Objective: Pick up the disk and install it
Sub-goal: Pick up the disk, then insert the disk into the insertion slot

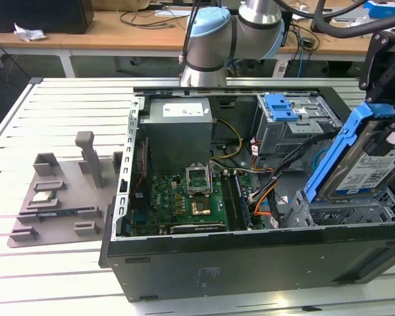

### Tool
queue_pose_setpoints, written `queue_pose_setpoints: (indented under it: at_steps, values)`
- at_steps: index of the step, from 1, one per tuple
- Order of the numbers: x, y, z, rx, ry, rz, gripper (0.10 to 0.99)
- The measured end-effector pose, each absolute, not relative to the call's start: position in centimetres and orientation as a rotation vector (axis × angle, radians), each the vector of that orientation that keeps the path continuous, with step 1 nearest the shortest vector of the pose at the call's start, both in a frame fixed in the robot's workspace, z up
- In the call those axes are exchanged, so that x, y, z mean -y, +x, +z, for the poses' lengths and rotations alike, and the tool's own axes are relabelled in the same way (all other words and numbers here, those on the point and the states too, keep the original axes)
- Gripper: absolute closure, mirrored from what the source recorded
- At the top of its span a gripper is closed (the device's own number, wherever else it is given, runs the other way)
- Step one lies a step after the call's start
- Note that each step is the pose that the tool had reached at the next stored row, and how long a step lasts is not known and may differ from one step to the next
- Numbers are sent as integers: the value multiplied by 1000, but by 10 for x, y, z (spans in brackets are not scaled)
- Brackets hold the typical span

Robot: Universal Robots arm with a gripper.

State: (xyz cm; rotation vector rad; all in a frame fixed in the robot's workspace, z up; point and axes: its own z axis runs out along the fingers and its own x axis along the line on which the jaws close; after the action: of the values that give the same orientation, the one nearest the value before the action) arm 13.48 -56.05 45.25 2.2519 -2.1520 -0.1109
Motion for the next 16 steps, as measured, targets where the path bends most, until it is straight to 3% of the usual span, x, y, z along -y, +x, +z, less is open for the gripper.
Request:
queue_pose_setpoints:
  at_steps: [16]
  values:
    - [560,139,448,2156,2248,-111,718]
